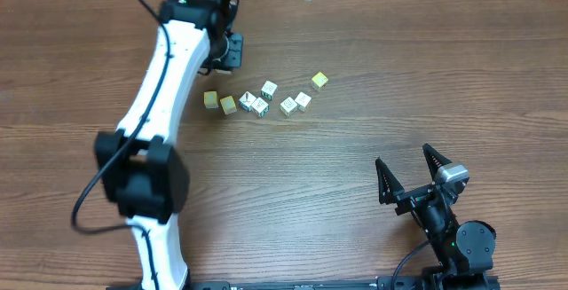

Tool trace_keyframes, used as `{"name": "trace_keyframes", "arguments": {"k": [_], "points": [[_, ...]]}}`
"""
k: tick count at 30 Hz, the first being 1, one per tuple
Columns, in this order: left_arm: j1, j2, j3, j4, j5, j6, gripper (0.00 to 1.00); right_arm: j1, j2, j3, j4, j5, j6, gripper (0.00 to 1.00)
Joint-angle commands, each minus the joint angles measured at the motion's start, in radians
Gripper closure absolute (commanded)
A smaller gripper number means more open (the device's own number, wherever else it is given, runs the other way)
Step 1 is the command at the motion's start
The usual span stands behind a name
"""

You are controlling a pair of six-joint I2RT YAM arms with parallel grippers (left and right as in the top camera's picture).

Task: Form a tower
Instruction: 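Lift the held block and carry it right toward open table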

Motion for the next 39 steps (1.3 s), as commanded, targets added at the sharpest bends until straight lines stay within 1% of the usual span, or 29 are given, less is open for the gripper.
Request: {"name": "trace_keyframes", "arguments": {"k": [1, 6, 10, 14, 17, 23, 29, 33, 36, 39], "points": [[0.008, -0.088, 0.023, -0.045, 0.050, -0.091, 0.82, -0.005, -0.009, -0.010, 0.005, -0.001, 0.003, 0.00], [0.003, -0.138, 0.023, -0.137, 0.114, -0.150, 0.84, -0.005, -0.009, -0.010, 0.005, -0.001, 0.003, 0.00], [-0.019, -0.138, 0.017, -0.216, 0.115, -0.164, 0.84, -0.005, -0.009, -0.010, 0.005, -0.001, 0.003, 0.00], [-0.061, -0.138, -0.014, -0.255, 0.114, -0.171, 0.85, -0.005, -0.009, -0.010, 0.005, -0.001, 0.003, 0.00], [-0.097, -0.138, -0.039, -0.267, 0.101, -0.225, 0.86, -0.005, -0.009, -0.010, 0.005, -0.001, 0.003, 0.00], [-0.184, -0.138, -0.108, -0.241, 0.100, -0.347, 0.88, -0.005, -0.009, -0.010, 0.005, -0.001, 0.003, 0.00], [-0.278, -0.138, -0.210, -0.193, 0.100, -0.483, 0.86, -0.005, -0.009, -0.010, 0.005, -0.001, 0.003, 0.00], [-0.328, -0.137, -0.274, -0.161, 0.100, -0.538, 0.84, -0.005, -0.009, -0.010, 0.005, -0.001, 0.003, 0.00], [-0.354, -0.138, -0.321, -0.128, 0.100, -0.585, 0.81, -0.005, -0.009, -0.010, 0.005, -0.001, 0.003, 0.00], [-0.364, -0.137, -0.366, -0.087, 0.089, -0.621, 0.81, -0.005, -0.009, -0.010, 0.005, -0.001, 0.003, 0.00]]}}
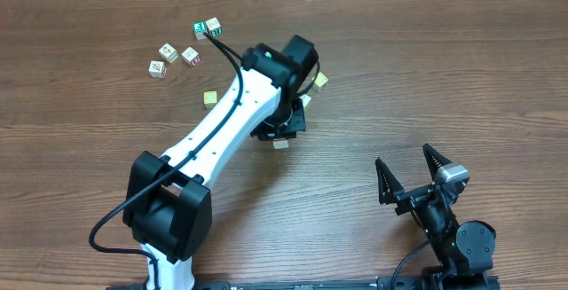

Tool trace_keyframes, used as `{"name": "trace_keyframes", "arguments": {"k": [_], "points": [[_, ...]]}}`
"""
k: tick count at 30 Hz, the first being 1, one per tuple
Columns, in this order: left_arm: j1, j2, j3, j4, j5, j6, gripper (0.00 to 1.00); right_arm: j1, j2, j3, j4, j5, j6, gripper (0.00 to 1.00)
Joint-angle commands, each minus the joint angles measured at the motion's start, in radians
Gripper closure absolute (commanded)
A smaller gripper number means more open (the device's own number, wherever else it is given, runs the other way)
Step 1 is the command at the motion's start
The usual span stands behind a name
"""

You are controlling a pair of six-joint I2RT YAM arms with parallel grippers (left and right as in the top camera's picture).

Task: Form a tower
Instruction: 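Lift the held block and carry it right toward open table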

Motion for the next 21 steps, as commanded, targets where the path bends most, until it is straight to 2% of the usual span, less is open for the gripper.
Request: {"name": "trace_keyframes", "arguments": {"k": [1, 6, 12, 21], "points": [[-0.008, -0.013, -0.056, 0.035, -0.011, -0.094, 0.82, -0.005, -0.009, -0.010, 0.005, 0.000, 0.003, 0.00], [-0.008, -0.012, -0.149, 0.142, -0.028, -0.100, 0.86, -0.005, -0.009, -0.010, 0.005, 0.000, 0.003, 0.00], [-0.008, -0.011, -0.236, 0.256, -0.123, -0.100, 0.90, -0.005, -0.009, -0.010, 0.005, 0.000, 0.003, 0.00], [-0.008, -0.011, -0.332, 0.375, -0.135, -0.095, 0.93, -0.005, -0.009, -0.010, 0.005, 0.000, 0.003, 0.00]]}}
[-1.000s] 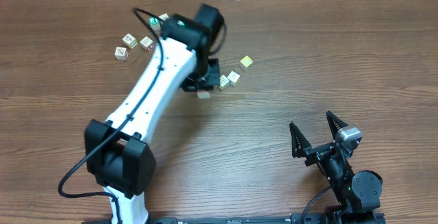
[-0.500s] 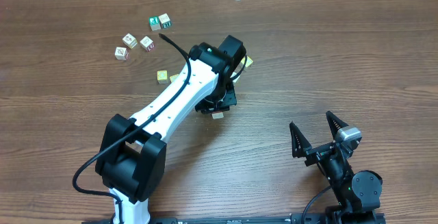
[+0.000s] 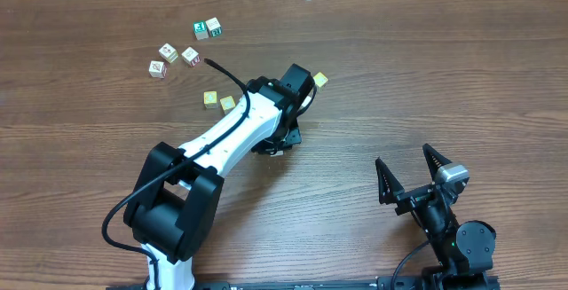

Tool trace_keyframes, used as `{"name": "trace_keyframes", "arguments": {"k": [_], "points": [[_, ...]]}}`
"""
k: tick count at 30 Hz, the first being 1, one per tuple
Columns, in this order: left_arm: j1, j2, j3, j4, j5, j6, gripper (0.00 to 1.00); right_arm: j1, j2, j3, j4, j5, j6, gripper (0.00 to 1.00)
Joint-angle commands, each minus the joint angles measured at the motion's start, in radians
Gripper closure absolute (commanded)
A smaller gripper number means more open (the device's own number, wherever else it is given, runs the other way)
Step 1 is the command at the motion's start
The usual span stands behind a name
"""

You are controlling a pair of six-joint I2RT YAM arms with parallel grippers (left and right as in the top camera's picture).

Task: Form a tower
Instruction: 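Lift the held block and carry it right toward open table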

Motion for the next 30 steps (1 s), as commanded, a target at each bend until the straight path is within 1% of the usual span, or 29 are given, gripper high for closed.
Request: {"name": "trace_keyframes", "arguments": {"k": [1, 3, 12, 18, 24, 26, 30], "points": [[-0.002, -0.011, -0.042, 0.040, -0.027, -0.012, 0.92, -0.005, -0.009, -0.010, 0.005, -0.001, 0.002, 0.00], [-0.002, -0.011, -0.063, 0.069, -0.027, -0.003, 0.92, -0.005, -0.009, -0.010, 0.005, -0.001, 0.002, 0.00], [-0.002, -0.011, -0.074, 0.139, -0.024, 0.154, 0.89, -0.005, -0.009, -0.010, 0.005, -0.001, 0.002, 0.00], [-0.002, -0.009, -0.075, 0.144, -0.025, 0.161, 0.90, -0.005, -0.009, -0.010, 0.005, -0.001, 0.002, 0.00], [-0.002, -0.009, -0.076, 0.154, -0.028, 0.161, 0.88, -0.005, -0.009, -0.010, 0.005, -0.001, 0.002, 0.00], [-0.002, -0.009, -0.076, 0.154, -0.028, 0.161, 0.86, -0.005, -0.009, -0.010, 0.005, -0.001, 0.002, 0.00], [-0.002, -0.009, -0.081, 0.158, -0.028, 0.161, 0.86, -0.005, -0.009, -0.010, 0.005, -0.001, 0.002, 0.00]]}}
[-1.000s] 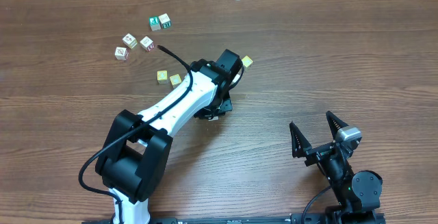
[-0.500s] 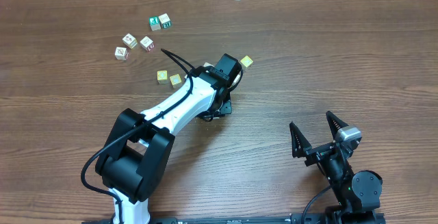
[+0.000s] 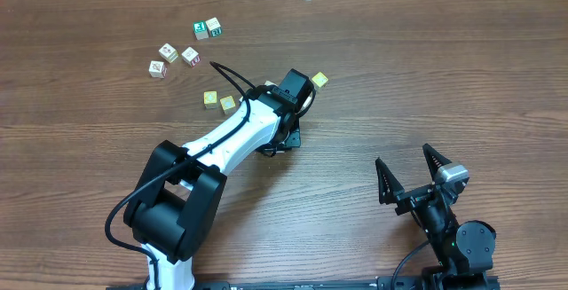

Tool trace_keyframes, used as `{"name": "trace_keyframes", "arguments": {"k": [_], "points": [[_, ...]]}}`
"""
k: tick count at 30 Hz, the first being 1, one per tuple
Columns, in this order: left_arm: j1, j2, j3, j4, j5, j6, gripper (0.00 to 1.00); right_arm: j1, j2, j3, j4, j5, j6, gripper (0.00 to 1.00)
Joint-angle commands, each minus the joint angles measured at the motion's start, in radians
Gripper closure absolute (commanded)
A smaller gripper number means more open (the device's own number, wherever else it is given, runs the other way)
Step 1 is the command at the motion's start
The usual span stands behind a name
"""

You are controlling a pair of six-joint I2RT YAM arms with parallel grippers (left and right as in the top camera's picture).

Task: Form a tower
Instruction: 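Lift the held block and carry it right toward open table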

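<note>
Small lettered cubes lie scattered on the wooden table. Only the overhead view is given. A yellow cube sits just right of my left wrist. Two tan cubes lie left of the arm. My left gripper points down at mid-table, and its dark fingers are mostly covered by the wrist, so its state does not show. Any cubes beneath it are hidden. My right gripper stands open at the near right, holding nothing.
Three white cubes lie at the far left, and a green-and-white pair lies behind them. A lone blue cube sits at the far edge. The white left arm crosses the table's middle.
The left wrist has shifted very slightly over the same mid-table spot. The cubes in view and the right arm have not moved.
At first my left arm reached to the far left, and a cluster of white cubes lay in view at mid-table. Then the arm was over that cluster, with one cube showing just below the gripper. Since then that cube has been covered and the arm has barely moved.
</note>
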Motion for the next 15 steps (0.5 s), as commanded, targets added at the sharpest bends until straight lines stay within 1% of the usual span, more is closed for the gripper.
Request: {"name": "trace_keyframes", "arguments": {"k": [1, 11, 13, 15], "points": [[-0.002, -0.009, -0.014, 0.010, -0.017, 0.026, 0.86, -0.005, -0.009, -0.010, 0.005, -0.001, 0.002, 0.00], [-0.002, -0.009, -0.038, 0.033, -0.018, 0.027, 0.84, -0.005, -0.009, -0.011, 0.005, -0.001, 0.002, 0.00], [-0.002, -0.009, -0.038, 0.033, -0.018, 0.027, 0.81, -0.005, -0.009, -0.010, 0.005, -0.001, 0.002, 0.00], [-0.002, -0.009, -0.038, 0.033, -0.020, 0.027, 0.76, -0.005, -0.009, -0.010, 0.005, -0.001, 0.002, 0.00]]}}
